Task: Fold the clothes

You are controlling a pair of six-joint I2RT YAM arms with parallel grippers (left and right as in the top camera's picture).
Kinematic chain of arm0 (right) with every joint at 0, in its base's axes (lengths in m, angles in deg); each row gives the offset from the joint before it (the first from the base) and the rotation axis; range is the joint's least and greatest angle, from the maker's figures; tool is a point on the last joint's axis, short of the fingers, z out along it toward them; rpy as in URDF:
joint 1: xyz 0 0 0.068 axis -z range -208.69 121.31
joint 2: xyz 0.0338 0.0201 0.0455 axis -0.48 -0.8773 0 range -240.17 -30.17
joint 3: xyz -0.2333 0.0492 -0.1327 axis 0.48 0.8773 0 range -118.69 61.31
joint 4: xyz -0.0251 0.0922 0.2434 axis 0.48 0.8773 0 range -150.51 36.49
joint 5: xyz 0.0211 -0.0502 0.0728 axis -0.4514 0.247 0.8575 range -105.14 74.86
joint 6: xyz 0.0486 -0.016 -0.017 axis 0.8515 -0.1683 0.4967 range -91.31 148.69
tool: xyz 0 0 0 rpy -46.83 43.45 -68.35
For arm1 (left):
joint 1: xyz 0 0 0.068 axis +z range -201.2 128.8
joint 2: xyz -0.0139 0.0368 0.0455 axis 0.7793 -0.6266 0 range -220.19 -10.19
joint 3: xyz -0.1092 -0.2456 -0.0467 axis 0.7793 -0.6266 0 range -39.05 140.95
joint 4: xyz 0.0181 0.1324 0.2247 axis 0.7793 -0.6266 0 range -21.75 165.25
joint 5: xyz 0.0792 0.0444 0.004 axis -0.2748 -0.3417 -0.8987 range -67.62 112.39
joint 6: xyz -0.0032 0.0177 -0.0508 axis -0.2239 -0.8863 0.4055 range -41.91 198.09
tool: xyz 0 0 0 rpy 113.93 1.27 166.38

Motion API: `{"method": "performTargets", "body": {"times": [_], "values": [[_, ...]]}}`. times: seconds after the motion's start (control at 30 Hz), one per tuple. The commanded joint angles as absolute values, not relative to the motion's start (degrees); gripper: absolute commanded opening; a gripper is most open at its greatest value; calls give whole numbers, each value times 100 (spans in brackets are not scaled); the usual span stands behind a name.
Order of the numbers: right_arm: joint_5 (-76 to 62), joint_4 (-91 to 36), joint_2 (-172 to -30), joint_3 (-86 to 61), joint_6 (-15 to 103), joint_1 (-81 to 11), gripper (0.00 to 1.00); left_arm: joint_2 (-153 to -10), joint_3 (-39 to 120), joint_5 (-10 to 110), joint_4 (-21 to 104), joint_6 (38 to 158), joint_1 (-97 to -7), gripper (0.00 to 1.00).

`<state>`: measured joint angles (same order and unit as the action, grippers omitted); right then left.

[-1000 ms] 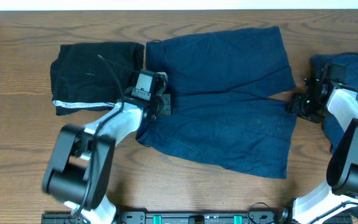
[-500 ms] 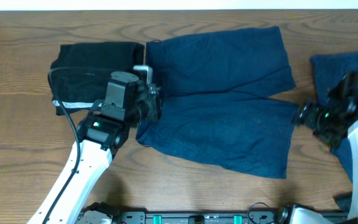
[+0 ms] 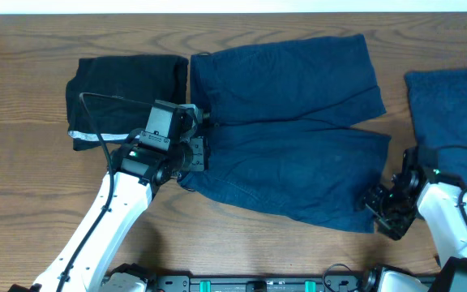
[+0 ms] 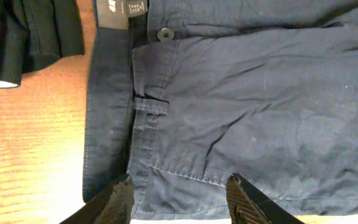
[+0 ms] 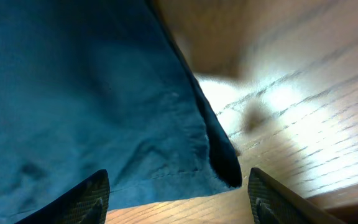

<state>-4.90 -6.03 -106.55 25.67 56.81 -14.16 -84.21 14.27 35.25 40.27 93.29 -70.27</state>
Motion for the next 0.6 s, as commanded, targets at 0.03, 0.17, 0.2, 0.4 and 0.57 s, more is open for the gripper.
{"method": "performTargets", "body": {"times": [0.03, 0.17, 0.2, 0.4, 0.57], "values": [[-369, -771, -10626, 2871, 5919, -1473, 69, -8445, 1403, 3450, 3965, 9338, -7003, 50], [-372, -1132, -10626, 3124, 6120, -1471, 66, -8447, 1392, 3450, 3935, 9338, -7003, 50], [-372, -1217, -10626, 3190, 6181, -1471, 65, -8445, 1390, 3450, 3926, 9338, -7003, 50], [-264, -1630, -10626, 3430, 6295, -1473, 45, -8447, 1390, 3450, 3817, 9338, -7003, 51], [-267, -1790, -10626, 3432, 6293, -1473, 1, -8447, 1390, 3450, 3633, 9340, -7003, 50]]}}
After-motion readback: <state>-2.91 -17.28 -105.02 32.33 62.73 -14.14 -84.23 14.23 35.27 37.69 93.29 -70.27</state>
